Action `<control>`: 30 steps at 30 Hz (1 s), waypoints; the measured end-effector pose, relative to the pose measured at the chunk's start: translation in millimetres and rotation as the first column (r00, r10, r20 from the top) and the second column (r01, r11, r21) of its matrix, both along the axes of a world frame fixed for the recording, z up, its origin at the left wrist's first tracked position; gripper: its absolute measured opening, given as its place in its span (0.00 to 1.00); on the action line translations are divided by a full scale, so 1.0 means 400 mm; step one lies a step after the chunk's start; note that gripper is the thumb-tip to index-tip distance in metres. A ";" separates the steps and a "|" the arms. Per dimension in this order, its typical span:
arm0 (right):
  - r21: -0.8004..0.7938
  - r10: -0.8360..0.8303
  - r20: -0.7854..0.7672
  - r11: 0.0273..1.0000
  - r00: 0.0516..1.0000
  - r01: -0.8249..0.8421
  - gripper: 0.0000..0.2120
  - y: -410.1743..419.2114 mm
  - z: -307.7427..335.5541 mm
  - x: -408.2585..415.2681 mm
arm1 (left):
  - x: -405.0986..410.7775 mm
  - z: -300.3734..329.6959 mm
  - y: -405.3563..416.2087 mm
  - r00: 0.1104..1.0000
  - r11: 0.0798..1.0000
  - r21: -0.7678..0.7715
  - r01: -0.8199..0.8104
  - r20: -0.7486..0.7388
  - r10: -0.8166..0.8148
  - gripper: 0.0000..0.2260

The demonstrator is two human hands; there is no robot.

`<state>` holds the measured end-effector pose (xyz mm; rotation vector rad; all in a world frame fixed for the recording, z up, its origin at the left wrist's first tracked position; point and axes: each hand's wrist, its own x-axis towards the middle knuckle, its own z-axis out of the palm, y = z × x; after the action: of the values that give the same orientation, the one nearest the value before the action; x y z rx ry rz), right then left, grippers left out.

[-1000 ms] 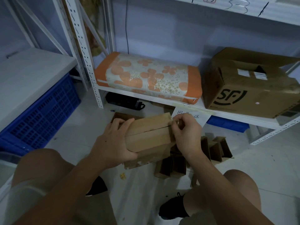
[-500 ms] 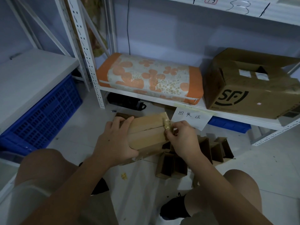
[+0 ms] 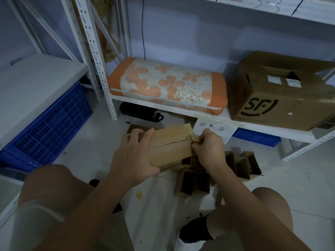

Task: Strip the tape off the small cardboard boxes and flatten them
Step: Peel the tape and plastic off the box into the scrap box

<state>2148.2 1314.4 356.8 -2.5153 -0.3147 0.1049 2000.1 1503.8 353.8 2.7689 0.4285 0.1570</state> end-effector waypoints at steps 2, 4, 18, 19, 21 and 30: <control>0.073 0.038 -0.007 0.997 0.999 -0.038 0.06 -0.012 0.005 0.004 | -0.003 -0.001 0.007 1.000 1.000 -0.001 -0.006 -0.003 0.006 0.53; 0.107 0.119 0.012 0.987 0.993 -0.119 0.04 -0.019 0.009 0.004 | -0.004 -0.002 0.014 1.000 1.000 0.000 -0.025 -0.012 0.025 0.53; 0.261 0.152 0.175 0.945 0.973 -0.195 0.14 0.009 -0.008 -0.027 | -0.004 0.000 0.026 0.991 0.997 -0.034 -0.073 0.108 0.077 0.51; 0.284 0.126 0.179 0.943 0.976 -0.174 0.12 0.009 -0.007 -0.026 | -0.005 -0.001 0.025 0.991 0.997 -0.034 -0.066 0.114 0.069 0.52; 0.326 0.076 0.177 0.936 0.981 -0.131 0.08 0.012 -0.001 -0.024 | -0.006 -0.002 0.021 0.990 0.998 -0.028 -0.054 0.128 0.057 0.52; 0.194 -0.003 0.106 0.981 0.994 -0.018 0.02 0.014 0.014 -0.011 | -0.007 0.003 0.001 0.995 0.999 0.012 -0.033 0.091 0.032 0.52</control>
<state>2143.7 1319.8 362.3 -2.3296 -0.3596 -0.0542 1997.3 1504.3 355.0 2.7559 0.4510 0.2941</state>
